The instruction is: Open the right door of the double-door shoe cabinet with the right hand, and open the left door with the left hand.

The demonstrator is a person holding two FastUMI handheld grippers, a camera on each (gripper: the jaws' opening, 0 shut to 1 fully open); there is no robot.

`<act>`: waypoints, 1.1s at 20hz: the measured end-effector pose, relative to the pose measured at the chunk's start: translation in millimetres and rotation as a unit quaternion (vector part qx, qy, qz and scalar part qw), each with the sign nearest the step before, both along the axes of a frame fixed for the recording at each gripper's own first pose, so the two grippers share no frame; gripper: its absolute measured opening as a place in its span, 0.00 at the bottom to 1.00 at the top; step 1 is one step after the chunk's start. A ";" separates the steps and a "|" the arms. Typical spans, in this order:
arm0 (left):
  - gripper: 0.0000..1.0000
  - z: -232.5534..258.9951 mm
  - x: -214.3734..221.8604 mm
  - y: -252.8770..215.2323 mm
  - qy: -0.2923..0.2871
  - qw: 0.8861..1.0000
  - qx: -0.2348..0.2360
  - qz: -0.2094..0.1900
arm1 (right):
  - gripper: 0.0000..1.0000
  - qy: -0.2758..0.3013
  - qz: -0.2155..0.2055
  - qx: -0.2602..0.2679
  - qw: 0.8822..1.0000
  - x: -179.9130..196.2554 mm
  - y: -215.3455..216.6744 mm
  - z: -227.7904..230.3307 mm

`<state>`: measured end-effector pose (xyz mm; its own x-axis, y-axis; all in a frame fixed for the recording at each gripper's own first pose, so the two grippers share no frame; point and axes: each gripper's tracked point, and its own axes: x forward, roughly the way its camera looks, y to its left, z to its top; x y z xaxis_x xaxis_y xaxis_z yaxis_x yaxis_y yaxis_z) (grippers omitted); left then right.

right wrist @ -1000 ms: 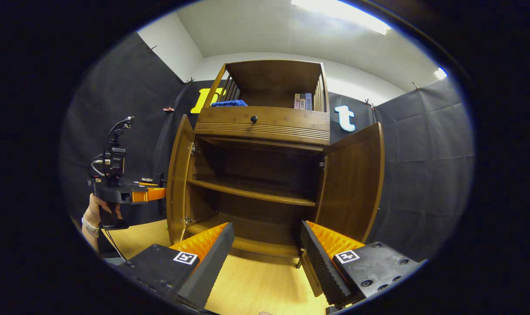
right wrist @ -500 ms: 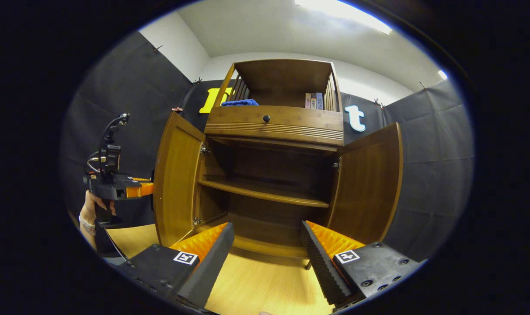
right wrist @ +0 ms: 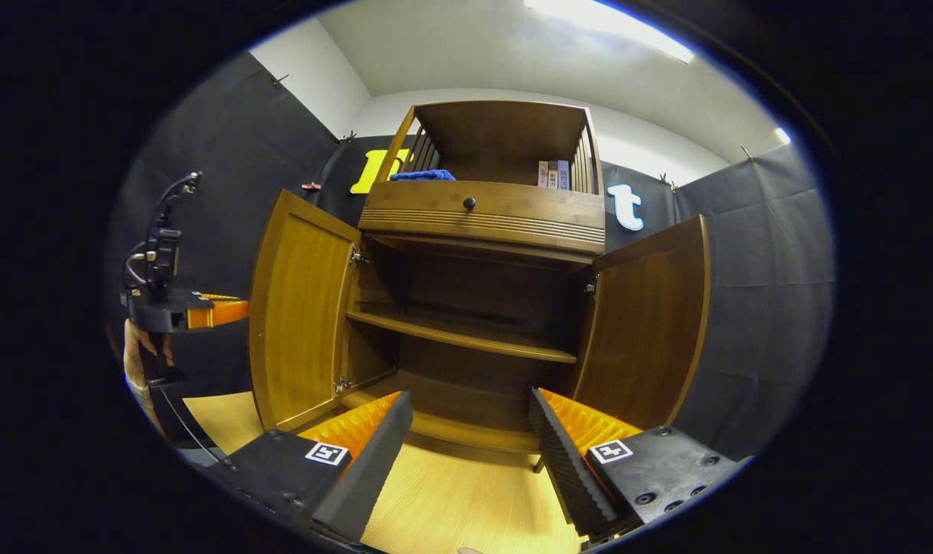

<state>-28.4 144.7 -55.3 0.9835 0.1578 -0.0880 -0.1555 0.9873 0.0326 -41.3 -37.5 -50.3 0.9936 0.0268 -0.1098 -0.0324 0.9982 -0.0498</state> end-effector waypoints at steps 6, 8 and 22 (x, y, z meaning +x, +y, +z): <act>0.71 40.0 -4.6 -66.5 -0.037 0.996 0.012 -0.085 | 0.98 0.000 0.004 0.027 1.000 1.8 1.3 3.8; 1.00 45.5 -2.5 -87.1 -0.042 0.994 -0.002 -0.104 | 0.98 -0.002 0.003 0.020 1.000 0.4 0.8 5.9; 1.00 45.4 10.2 -144.7 -0.039 0.987 0.016 -0.156 | 0.98 -0.021 0.019 0.024 0.999 -6.7 -4.5 18.7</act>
<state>-18.2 0.0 -10.0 0.9882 -0.1526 -0.0095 0.1529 0.9861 0.0643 -48.0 -42.0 -31.6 0.9956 0.0679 -0.0654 -0.0683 0.9977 -0.0047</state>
